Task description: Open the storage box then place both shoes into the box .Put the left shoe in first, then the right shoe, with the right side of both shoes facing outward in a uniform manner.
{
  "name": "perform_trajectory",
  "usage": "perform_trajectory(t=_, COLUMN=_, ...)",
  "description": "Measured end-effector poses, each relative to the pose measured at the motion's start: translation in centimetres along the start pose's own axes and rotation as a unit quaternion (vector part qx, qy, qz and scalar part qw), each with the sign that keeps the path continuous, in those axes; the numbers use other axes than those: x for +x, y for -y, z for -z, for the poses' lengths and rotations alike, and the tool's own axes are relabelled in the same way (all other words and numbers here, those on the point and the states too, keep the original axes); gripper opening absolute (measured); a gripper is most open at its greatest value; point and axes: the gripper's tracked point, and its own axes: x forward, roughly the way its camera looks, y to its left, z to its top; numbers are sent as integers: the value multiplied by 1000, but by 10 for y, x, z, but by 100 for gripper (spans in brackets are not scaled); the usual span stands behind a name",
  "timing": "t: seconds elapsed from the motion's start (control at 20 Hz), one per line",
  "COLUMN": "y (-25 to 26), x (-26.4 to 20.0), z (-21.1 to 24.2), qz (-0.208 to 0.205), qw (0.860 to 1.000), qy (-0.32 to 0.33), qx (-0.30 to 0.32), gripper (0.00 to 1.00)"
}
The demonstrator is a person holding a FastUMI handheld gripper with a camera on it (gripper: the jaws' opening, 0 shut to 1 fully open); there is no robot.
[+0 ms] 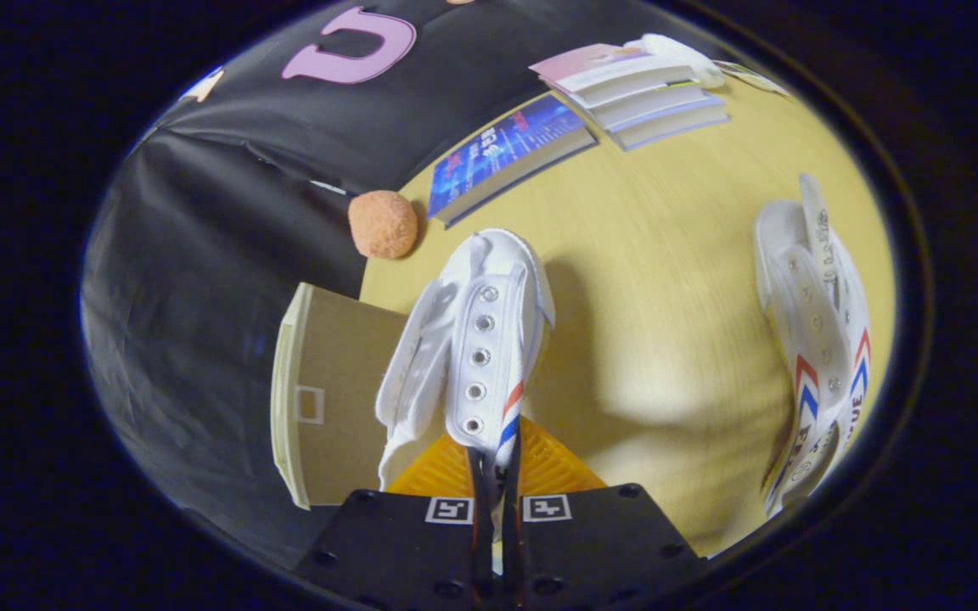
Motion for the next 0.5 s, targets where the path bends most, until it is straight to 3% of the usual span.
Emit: perform_trajectory(t=0.5, y=-169, x=-34, z=-25, qz=-125, qw=990, qy=21, qx=-59, gripper=7)
